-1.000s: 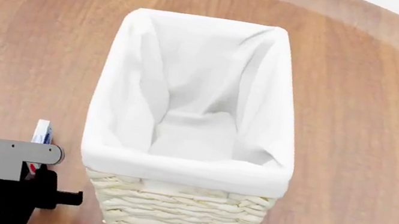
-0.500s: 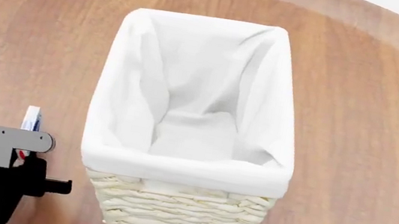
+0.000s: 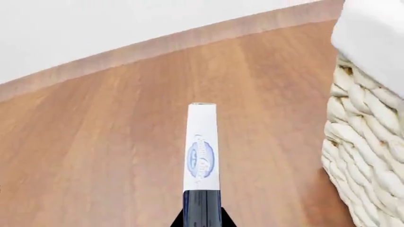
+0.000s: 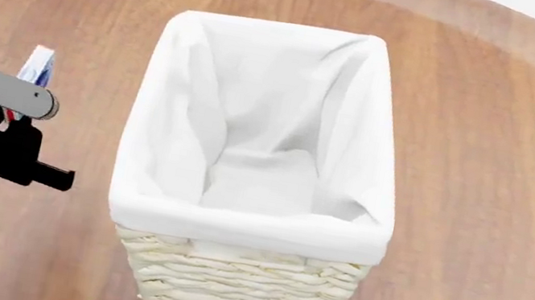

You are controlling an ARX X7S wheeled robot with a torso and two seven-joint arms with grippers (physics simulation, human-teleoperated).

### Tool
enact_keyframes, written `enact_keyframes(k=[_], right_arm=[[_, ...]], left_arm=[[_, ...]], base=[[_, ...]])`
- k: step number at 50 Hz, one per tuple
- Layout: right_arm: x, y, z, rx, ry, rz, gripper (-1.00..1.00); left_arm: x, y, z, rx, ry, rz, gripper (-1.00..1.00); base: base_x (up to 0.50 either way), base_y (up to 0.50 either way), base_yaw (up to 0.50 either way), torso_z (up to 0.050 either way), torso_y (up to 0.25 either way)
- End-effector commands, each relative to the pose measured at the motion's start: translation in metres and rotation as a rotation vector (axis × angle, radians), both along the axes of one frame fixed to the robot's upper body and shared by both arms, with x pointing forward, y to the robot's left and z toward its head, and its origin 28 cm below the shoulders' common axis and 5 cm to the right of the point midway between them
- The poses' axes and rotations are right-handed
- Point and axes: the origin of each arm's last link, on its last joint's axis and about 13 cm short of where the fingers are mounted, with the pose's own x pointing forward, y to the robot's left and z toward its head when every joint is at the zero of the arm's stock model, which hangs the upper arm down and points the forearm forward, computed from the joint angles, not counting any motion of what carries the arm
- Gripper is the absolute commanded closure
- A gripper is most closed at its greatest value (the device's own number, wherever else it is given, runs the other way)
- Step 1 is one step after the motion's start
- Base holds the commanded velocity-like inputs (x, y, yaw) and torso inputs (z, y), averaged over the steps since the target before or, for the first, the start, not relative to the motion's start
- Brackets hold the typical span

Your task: Pick up the cream cheese box, and put it in the basket.

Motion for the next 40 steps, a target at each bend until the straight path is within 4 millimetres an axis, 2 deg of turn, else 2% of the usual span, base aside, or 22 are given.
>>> enact_keyframes(k=[1,2,8,15,22,34,40], right_arm=[[0.001,-0.001,0.0,0.002,0.0,-0.005,-1.0],[0.001,-0.001,0.0,0.003,-0.001,-0.005,-1.0],[0.002,-0.001,0.001,0.004,-0.001,-0.005,-1.0],[0.002,0.0,-0.001,-0.001,0.002,-0.003,-1.0],[0.003,0.0,-0.002,-0.005,0.005,-0.005,-1.0],[0.003,0.001,-0.003,-0.006,0.004,-0.004,-1.0],[0.003,0.001,-0.002,-0.006,0.002,-0.003,-1.0]], left_arm=[[-0.015,-0.004,0.076,0.057,-0.016,-0.127,1.0],[-0.015,-0.005,0.085,0.088,-0.022,-0.143,1.0],[-0.017,-0.009,0.11,0.124,-0.04,-0.144,1.0],[-0.019,-0.016,0.129,0.161,-0.047,-0.166,1.0],[-0.025,-0.032,0.152,0.227,-0.053,-0.212,1.0],[-0.034,-0.062,0.169,0.36,-0.065,-0.314,1.0],[-0.03,-0.076,0.171,0.413,-0.044,-0.392,1.0]], base=[[0.0,0.0,0.0,0.0,0.0],[0.0,0.0,0.0,0.0,0.0],[0.0,0.0,0.0,0.0,0.0],[0.0,0.0,0.0,0.0,0.0],[0.0,0.0,0.0,0.0,0.0],[0.0,0.0,0.0,0.0,0.0],[0.0,0.0,0.0,0.0,0.0]])
